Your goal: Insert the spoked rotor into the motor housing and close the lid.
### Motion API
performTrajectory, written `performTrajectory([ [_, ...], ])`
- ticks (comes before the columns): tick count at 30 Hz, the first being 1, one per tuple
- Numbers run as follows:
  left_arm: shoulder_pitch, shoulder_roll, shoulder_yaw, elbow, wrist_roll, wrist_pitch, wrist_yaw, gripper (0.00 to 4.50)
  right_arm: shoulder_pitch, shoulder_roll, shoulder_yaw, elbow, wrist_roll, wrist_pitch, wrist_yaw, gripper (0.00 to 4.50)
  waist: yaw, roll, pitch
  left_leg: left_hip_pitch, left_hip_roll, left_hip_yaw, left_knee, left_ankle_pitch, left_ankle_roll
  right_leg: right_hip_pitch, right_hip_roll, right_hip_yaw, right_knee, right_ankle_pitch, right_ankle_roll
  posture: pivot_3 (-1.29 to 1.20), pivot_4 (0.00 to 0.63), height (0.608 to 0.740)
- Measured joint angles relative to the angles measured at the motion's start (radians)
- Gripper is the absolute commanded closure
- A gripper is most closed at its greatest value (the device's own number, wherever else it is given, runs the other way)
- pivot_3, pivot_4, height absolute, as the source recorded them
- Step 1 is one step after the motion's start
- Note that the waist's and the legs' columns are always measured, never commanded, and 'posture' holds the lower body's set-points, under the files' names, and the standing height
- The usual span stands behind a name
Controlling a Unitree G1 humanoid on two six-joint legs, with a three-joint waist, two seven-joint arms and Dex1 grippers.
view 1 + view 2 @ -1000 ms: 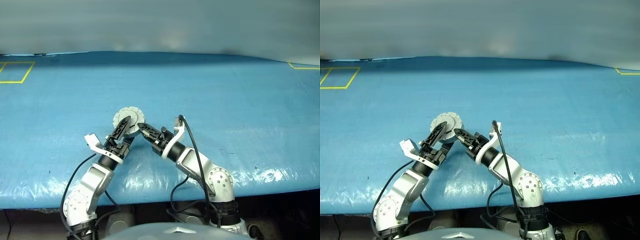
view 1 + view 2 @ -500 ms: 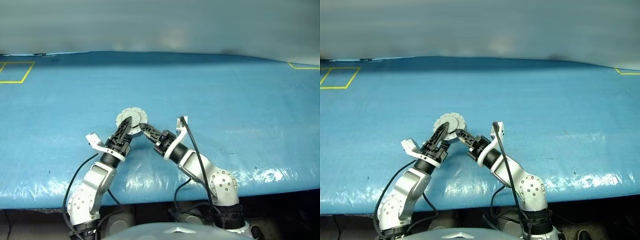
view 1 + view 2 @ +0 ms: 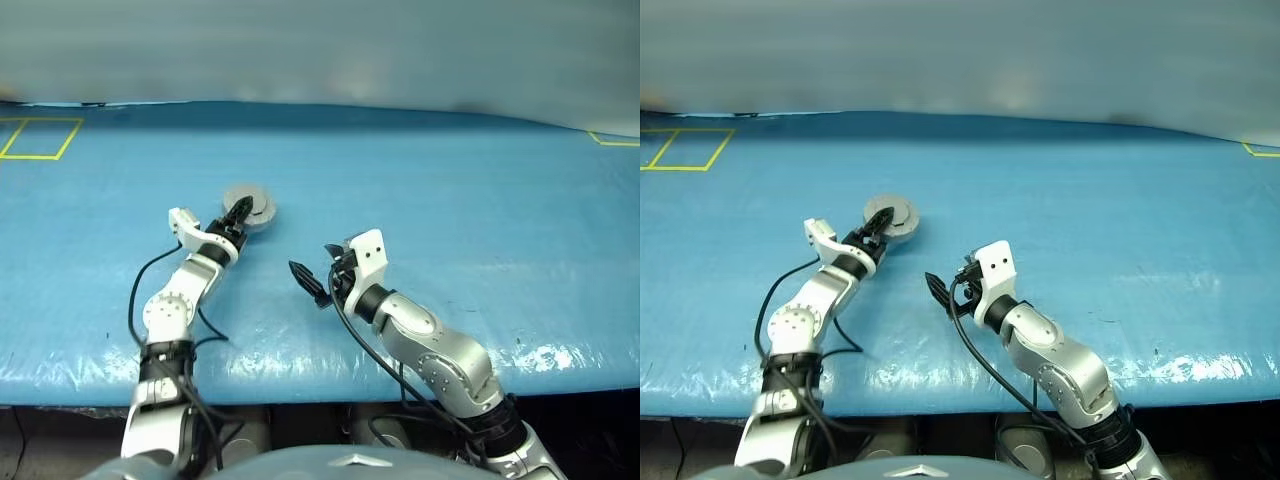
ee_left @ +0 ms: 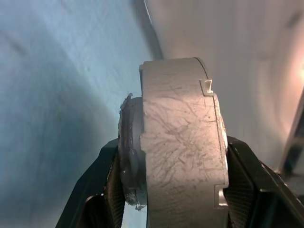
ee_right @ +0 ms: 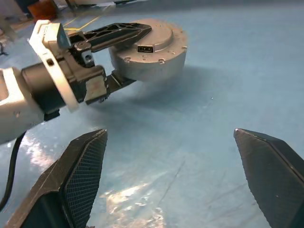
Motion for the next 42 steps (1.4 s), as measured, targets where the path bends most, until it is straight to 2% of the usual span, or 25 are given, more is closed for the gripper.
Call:
performTrajectory([
  [7,-0.311,0.01,0.064,0.498,0.199,-0.122,-0.098,2.06,0.063,-0.001,0.046,0.024,-0.257,-0.11,0.013,0.0,-0.004,0.0,0.0,-0.002,0.0,0.0,-0.006,0.001,-0.002,0.0,-0.001,-0.001,-0.009,0.001,0.0,0.0,0.15,0.74],
  [10,-0.404,0.01,0.089,0.651,0.273,-0.177,-0.139,2.06,0.094,0.021,0.049,0.038,-0.319,-0.125,0.014,0.0,-0.003,0.0,0.0,-0.003,-0.001,0.0,-0.007,0.001,-0.002,-0.001,-0.003,-0.002,-0.009,0.001,0.0,0.0,0.15,0.74],
  [13,-0.448,0.012,0.105,0.726,0.333,-0.212,-0.154,2.06,0.117,0.042,0.046,0.039,-0.35,-0.126,0.017,0.0,-0.004,0.0,0.0,-0.002,-0.002,0.0,-0.006,0.001,-0.002,0.0,-0.004,-0.002,-0.009,0.001,0.001,0.0,0.15,0.74],
  [18,-0.457,0.038,0.126,0.748,0.398,-0.18,-0.158,0.42,0.155,0.073,0.024,0.037,-0.386,-0.124,0.021,0.0,-0.01,0.0,0.0,0.0,-0.002,0.0,-0.003,0.001,-0.002,0.002,-0.004,-0.002,-0.006,0.001,0.001,0.0,0.15,0.74],
  [19,-0.45,0.048,0.126,0.73,0.406,-0.156,-0.156,0.1,0.157,0.078,0.022,0.037,-0.39,-0.124,0.022,0.0,-0.013,0.0,0.0,0.001,-0.002,0.0,-0.003,0.001,-0.002,0.003,-0.004,-0.002,-0.006,0.001,0.002,0.0,0.15,0.74],
  [21,-0.406,0.071,0.126,0.661,0.421,-0.093,-0.14,0.05,0.163,0.091,0.019,0.035,-0.403,-0.124,0.024,0.0,-0.031,0.001,-0.002,0.006,-0.001,0.001,-0.003,-0.001,0.002,0.006,-0.003,0.0,-0.005,0.001,0.002,0.0,0.15,0.74],
  [24,-0.289,0.104,0.138,0.493,0.416,0.027,-0.103,0.05,0.18,0.104,0.017,0.033,-0.403,-0.114,0.044,0.0,-0.053,0.001,-0.003,0.022,0.0,0.004,-0.008,-0.002,0.003,0.017,-0.003,0.002,-0.003,-0.004,0.005,0.0,0.15,0.74],
  [29,0.019,0.151,0.159,0.043,0.34,0.291,-0.068,0.05,0.183,0.11,0.011,0.034,-0.387,-0.077,0.1,0.0,-0.068,0.001,-0.009,0.035,0.003,0.009,-0.013,-0.002,0.002,0.021,0.001,0.009,0.008,-0.008,0.001,0.0,0.15,0.74],
  [33,0.333,0.239,0.054,-0.366,0.359,0.38,-0.113,0.05,0.181,0.109,-0.004,0.037,-0.382,-0.067,0.14,0.0,-0.074,0.003,-0.012,0.037,0.004,0.01,-0.015,-0.002,0.001,0.02,0.002,0.011,0.009,-0.011,-0.004,0.0,0.15,0.74],
  [35,0.46,0.273,-0.029,-0.521,0.446,0.317,-0.16,0.05,0.182,0.109,-0.016,0.04,-0.382,-0.072,0.157,0.0,-0.063,0.004,-0.012,0.036,0.003,0.01,-0.014,-0.001,0.0,0.019,0.001,0.011,0.008,-0.012,-0.005,0.0,0.15,0.74],
  [37,0.577,0.268,-0.122,-0.624,0.589,0.155,-0.187,0.05,0.187,0.109,-0.02,0.044,-0.382,-0.105,0.177,0.0,-0.05,0.003,-0.011,0.034,0.003,0.012,-0.014,-0.001,-0.001,0.018,0.0,0.012,0.007,-0.012,-0.005,0.0,0.15,0.74],
  [40,0.68,0.238,-0.223,-0.687,0.767,-0.051,-0.204,0.05,0.217,0.111,-0.048,0.061,-0.382,-0.168,0.195,0.0,-0.024,-0.004,-0.007,0.029,0.002,0.011,-0.013,-0.001,-0.001,0.015,0.0,0.011,0.006,-0.012,-0.005,0.0,0.15,0.74],
  [42,0.697,0.228,-0.27,-0.695,0.866,-0.156,-0.203,0.05,0.238,0.109,-0.056,0.073,-0.385,-0.203,0.198,0.0,-0.015,-0.005,-0.006,0.027,0.002,0.011,-0.013,-0.001,-0.001,0.013,0.0,0.011,0.006,-0.012,-0.005,0.0,0.15,0.74],
])
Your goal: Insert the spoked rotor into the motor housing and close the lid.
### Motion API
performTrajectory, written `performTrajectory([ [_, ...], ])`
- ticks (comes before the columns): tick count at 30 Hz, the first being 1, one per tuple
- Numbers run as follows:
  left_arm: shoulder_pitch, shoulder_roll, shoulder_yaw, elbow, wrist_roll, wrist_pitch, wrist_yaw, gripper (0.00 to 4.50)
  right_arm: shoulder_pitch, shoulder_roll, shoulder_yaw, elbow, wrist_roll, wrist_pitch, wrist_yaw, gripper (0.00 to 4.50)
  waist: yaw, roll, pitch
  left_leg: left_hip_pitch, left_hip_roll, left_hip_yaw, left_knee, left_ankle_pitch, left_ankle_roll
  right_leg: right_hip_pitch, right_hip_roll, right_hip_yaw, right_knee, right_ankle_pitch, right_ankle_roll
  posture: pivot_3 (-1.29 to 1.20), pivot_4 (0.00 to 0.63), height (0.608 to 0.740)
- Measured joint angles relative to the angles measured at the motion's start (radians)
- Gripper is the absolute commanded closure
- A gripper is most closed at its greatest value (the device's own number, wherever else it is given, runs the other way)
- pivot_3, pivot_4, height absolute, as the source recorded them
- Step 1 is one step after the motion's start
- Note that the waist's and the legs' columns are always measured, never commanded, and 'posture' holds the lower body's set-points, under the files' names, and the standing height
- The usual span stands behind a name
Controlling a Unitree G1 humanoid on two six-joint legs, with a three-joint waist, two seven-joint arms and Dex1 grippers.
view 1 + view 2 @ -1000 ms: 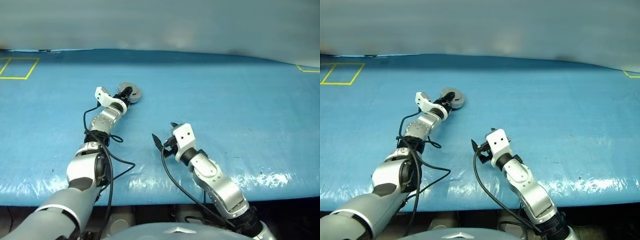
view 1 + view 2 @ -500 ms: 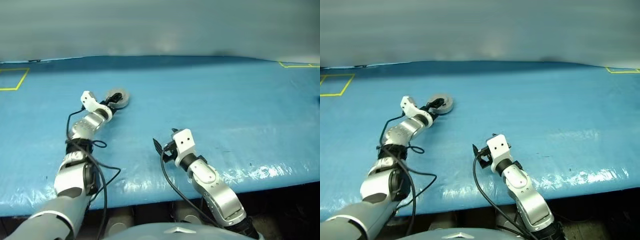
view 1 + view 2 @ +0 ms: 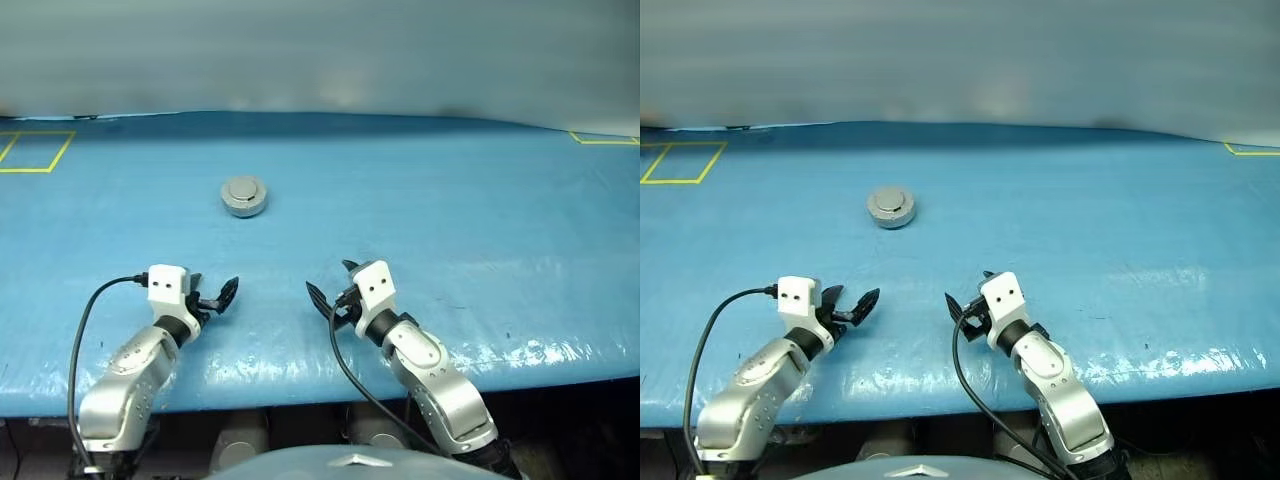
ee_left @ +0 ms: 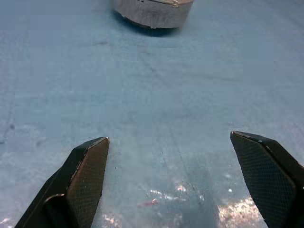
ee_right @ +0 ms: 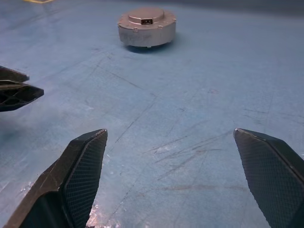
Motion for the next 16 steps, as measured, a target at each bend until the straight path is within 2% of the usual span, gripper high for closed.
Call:
performTrajectory([
  [7,0.0,-0.058,-0.098,0.031,0.183,-0.287,-0.032,0.05,0.049,-0.007,-0.04,0.008,-0.076,-0.1,-0.041,0.0,0.004,0.001,0.001,-0.003,0.0,0.0,0.0,-0.001,0.0,-0.003,0.0,0.0,-0.001,0.0,0.0,0.0,0.15,0.74],
  [16,-0.044,-0.1,-0.123,0.09,0.223,-0.359,-0.068,0.05,0.07,0.039,-0.101,0.013,-0.108,-0.143,-0.107,0.0,0.005,0.001,0.001,-0.008,0.0,0.0,0.001,-0.001,0.0,-0.007,0.001,-0.001,0.0,0.001,0.001,0.0,0.15,0.74],
])
